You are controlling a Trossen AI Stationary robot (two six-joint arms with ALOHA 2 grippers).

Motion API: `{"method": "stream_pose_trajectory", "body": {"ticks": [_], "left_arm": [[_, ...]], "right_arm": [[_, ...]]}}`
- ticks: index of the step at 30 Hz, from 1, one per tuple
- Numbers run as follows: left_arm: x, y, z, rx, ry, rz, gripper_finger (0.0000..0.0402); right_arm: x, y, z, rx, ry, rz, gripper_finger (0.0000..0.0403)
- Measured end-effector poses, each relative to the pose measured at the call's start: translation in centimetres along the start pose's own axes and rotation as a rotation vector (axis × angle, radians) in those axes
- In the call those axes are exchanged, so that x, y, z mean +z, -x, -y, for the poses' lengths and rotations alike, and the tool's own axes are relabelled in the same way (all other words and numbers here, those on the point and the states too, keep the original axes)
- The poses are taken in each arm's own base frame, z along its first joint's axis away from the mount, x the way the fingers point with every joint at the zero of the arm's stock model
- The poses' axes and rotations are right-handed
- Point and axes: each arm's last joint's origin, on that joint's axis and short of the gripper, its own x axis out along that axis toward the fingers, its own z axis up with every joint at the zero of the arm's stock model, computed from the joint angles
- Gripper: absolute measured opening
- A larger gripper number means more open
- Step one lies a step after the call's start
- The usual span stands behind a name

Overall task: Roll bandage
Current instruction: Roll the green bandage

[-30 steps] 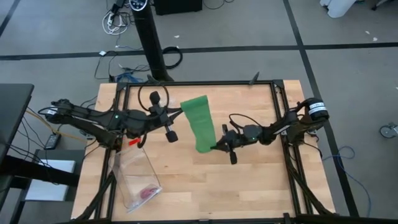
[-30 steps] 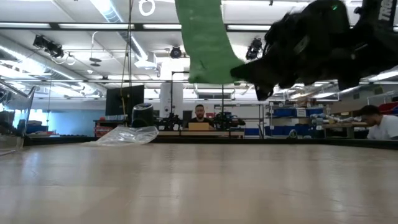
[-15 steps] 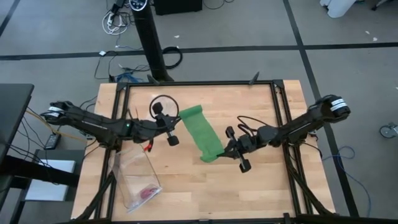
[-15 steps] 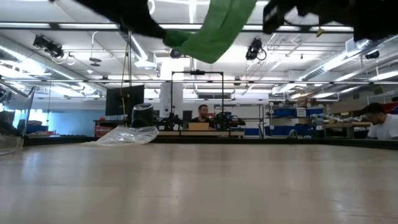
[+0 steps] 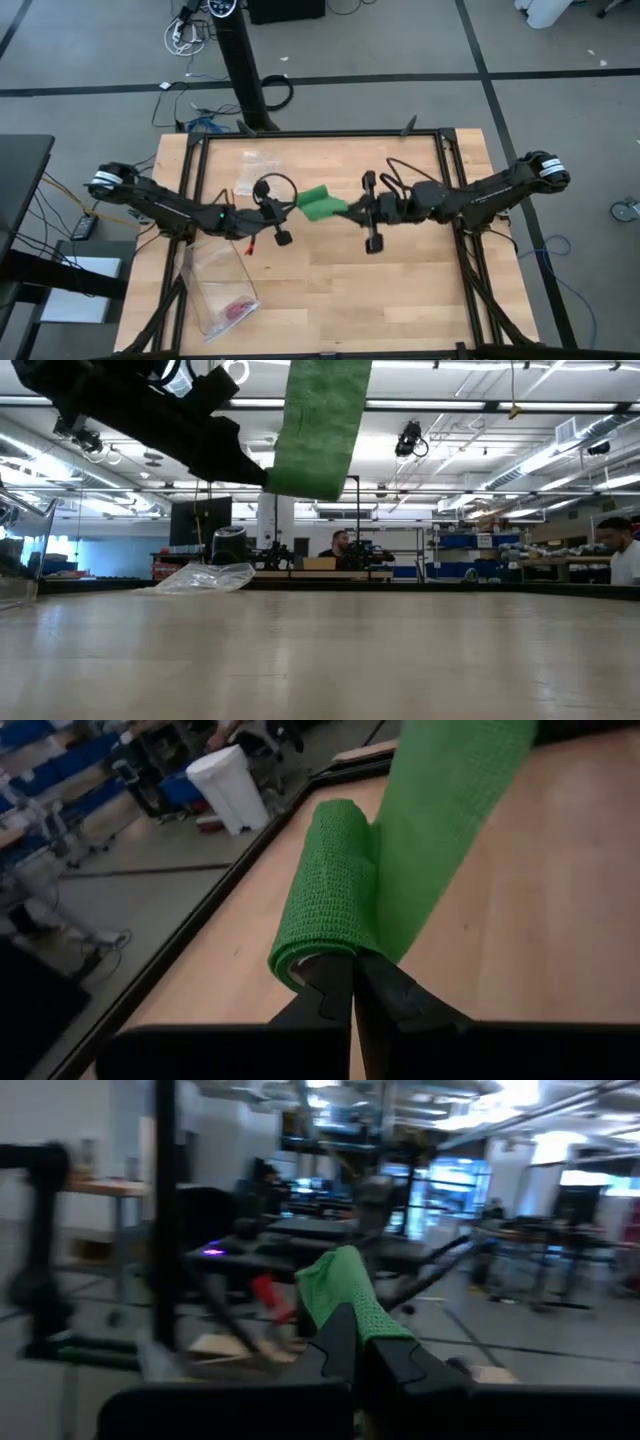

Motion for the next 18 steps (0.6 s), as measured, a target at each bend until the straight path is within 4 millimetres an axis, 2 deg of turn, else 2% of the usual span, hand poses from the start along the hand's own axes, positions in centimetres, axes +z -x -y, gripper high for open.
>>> {"method": "stream_pose_trajectory", "body": {"ticks": [4,9,13,18], "left_arm": [[0.2,-0.6,1.7,-0.030,-0.053,0.013,0.0003],[0.6,-0.8,3.7,-0.069,-0.099,0.033,0.0003],[1.6,-0.6,5.1,-0.101,-0.131,0.063,0.0003],[3.3,-0.2,6.7,-0.135,-0.187,0.109,0.0003]], "right_arm": [[1.2,-1.0,1.5,-0.059,0.008,0.022,0.0000],[1.5,-1.7,3.3,-0.156,0.009,0.017,0.0000],[1.2,-2.3,4.5,-0.198,-0.006,0.014,0.0000],[0.0,-2.9,5.9,-0.242,-0.033,-0.021,0.0000]]}}
